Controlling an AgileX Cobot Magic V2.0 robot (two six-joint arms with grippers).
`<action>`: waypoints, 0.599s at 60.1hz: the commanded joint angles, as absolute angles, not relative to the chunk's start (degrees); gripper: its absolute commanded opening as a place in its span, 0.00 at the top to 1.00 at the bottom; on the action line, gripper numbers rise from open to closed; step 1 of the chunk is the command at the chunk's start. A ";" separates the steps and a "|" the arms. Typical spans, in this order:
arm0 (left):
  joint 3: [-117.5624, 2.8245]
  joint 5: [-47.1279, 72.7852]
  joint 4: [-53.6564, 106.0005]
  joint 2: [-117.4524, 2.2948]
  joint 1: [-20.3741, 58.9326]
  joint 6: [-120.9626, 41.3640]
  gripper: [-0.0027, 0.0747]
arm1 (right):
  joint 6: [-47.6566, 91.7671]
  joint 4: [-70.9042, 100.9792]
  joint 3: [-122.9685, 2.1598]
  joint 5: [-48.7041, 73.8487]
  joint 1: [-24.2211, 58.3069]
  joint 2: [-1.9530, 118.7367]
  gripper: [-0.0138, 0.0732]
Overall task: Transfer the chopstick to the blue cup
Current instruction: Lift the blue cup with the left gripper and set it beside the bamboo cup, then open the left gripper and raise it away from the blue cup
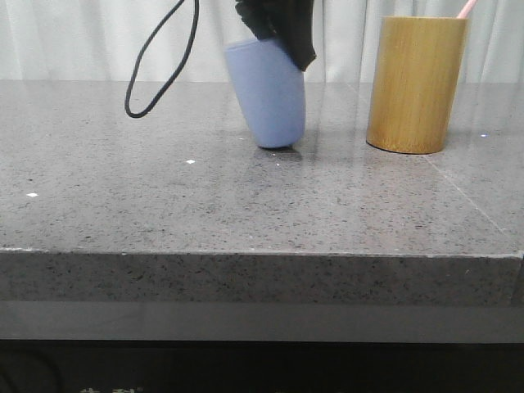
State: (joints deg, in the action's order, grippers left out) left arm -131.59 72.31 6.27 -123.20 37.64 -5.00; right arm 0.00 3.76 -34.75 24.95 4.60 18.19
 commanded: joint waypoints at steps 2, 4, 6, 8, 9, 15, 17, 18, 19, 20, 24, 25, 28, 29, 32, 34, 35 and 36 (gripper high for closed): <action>-133.32 72.57 7.07 -119.97 37.78 -4.48 0.72 | 0.47 3.40 -36.71 19.89 4.58 19.25 0.18; -133.32 72.57 7.07 -119.97 37.78 -4.48 0.70 | 0.47 3.40 -36.71 19.89 4.58 19.25 0.18; -133.32 72.57 7.07 -119.97 37.78 -4.48 0.68 | 0.47 3.40 -36.71 19.89 4.58 19.25 0.18; -133.32 72.57 7.07 -119.97 37.78 -4.48 0.65 | 0.47 3.40 -36.71 19.89 4.58 19.25 0.18; -133.32 72.57 7.07 -119.97 37.78 -4.48 0.64 | 0.47 3.40 -36.71 19.89 4.58 19.25 0.18; -133.32 72.57 7.07 -119.97 37.78 -4.48 0.58 | 0.47 3.40 -36.71 19.89 4.58 19.25 0.18; -133.32 72.57 7.07 -119.97 37.78 -4.48 0.55 | 0.47 3.40 -36.71 19.89 4.58 19.25 0.18; -133.32 72.57 7.07 -119.97 37.78 -4.48 0.54 | 0.47 3.40 -36.71 19.89 4.58 19.25 0.18; -133.32 72.57 7.07 -119.97 37.78 -4.48 0.51 | 0.47 3.40 -36.71 19.89 4.58 19.25 0.18; -133.32 72.57 7.07 -119.97 37.78 -4.48 0.50 | 0.47 3.40 -36.71 19.89 4.58 19.25 0.18; -133.32 72.57 6.59 -119.97 37.78 -4.48 0.40 | 0.47 3.40 -36.71 19.89 4.58 19.25 0.18; -133.32 72.57 6.45 -119.97 37.78 -4.48 0.37 | 0.47 3.40 -36.71 19.89 4.58 19.25 0.18; -133.32 72.57 6.32 -119.97 37.78 -4.48 0.31 | 0.47 3.40 -36.71 19.89 4.58 19.25 0.18; -133.32 72.57 6.32 -119.97 37.78 -4.48 0.29 | 0.47 3.40 -36.71 19.89 4.58 19.25 0.18; -133.32 72.57 6.32 -119.97 37.78 -4.48 0.25 | 0.47 3.40 -36.71 19.89 4.58 19.25 0.18; -133.32 72.57 6.32 -119.97 37.78 -4.48 0.24 | 0.47 3.40 -36.71 19.89 4.58 19.25 0.18; -133.32 72.57 6.32 -119.97 37.78 -4.48 0.24 | 0.47 3.40 -36.71 19.89 4.58 19.25 0.18; -133.32 72.57 6.32 -119.85 37.78 -4.48 0.24 | 0.47 3.40 -36.71 19.89 4.58 19.25 0.18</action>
State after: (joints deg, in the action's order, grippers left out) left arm -131.59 72.31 6.02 -123.53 37.64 -5.00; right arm 0.00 3.76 -34.75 24.95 4.60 18.19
